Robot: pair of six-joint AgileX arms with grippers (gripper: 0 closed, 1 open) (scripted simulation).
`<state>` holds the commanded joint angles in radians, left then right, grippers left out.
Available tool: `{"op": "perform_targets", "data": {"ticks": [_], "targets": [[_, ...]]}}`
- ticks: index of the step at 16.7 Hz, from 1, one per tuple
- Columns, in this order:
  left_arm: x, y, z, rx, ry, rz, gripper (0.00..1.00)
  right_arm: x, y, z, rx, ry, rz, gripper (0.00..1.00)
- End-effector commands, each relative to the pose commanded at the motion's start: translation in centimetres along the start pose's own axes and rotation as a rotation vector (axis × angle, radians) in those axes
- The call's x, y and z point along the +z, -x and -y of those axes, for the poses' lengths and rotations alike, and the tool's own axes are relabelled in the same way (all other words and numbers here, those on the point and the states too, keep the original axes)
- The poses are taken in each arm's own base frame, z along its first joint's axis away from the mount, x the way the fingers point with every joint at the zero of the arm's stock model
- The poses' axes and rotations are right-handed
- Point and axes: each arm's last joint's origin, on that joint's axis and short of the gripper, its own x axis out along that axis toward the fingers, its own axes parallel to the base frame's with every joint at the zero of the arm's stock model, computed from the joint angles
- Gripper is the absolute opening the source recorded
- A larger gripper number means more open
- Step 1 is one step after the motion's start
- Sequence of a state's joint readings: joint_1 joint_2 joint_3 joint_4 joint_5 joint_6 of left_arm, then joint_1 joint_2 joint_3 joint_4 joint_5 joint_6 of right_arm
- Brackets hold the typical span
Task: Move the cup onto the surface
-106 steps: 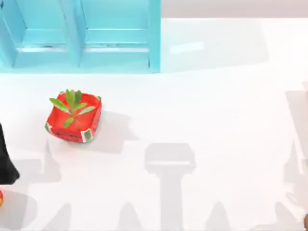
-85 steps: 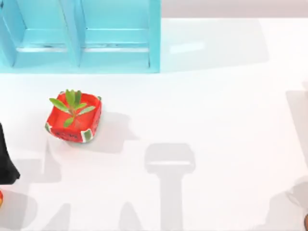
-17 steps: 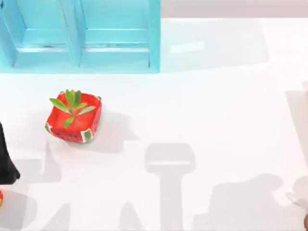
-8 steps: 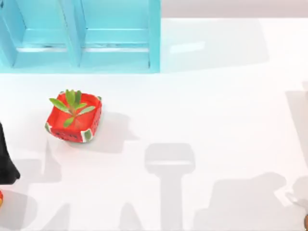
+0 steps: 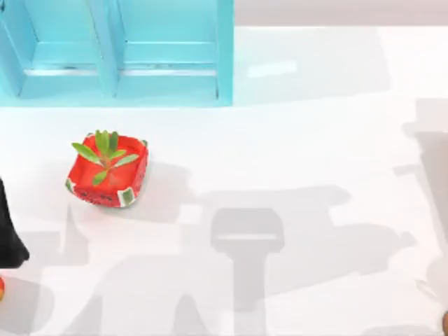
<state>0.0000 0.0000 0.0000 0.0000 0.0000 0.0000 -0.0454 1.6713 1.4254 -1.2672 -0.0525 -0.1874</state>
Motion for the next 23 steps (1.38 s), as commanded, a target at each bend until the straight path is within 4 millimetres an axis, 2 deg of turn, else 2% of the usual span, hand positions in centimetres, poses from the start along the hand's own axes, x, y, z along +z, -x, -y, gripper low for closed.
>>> {"op": "perform_targets", "data": {"ticks": [3, 5, 8, 11, 13, 18, 20, 23], "targets": [[0.0, 0.0, 0.0, 0.0, 0.0, 0.0, 1.0, 2.9, -0.9, -5.8, 0.016, -0.119, -0.02, 0.0], [0.0, 0.0, 0.0, 0.0, 0.0, 0.0, 1.0, 3.7, -1.6, -10.5, 0.017, -0.167, -0.037, 0.0], [0.0, 0.0, 0.0, 0.0, 0.0, 0.0, 1.0, 3.0, -2.3, -17.0, 0.007, -0.181, -0.055, 0.0], [0.0, 0.0, 0.0, 0.0, 0.0, 0.0, 1.0, 1.6, -2.7, -21.2, -0.006, -0.168, -0.064, 0.0], [0.0, 0.0, 0.0, 0.0, 0.0, 0.0, 1.0, 1.0, -2.7, -22.2, -0.01, -0.158, -0.065, 0.0], [0.0, 0.0, 0.0, 0.0, 0.0, 0.0, 1.0, 1.0, -2.8, -22.2, -0.007, -0.161, -0.066, 0.0], [0.0, 0.0, 0.0, 0.0, 0.0, 0.0, 1.0, 1.0, -3.6, -22.3, -0.007, -0.161, -0.065, 0.0], [0.0, 0.0, 0.0, 0.0, 0.0, 0.0, 1.0, 1.0, -5.9, -22.7, -0.008, -0.159, -0.065, 0.0]]}}
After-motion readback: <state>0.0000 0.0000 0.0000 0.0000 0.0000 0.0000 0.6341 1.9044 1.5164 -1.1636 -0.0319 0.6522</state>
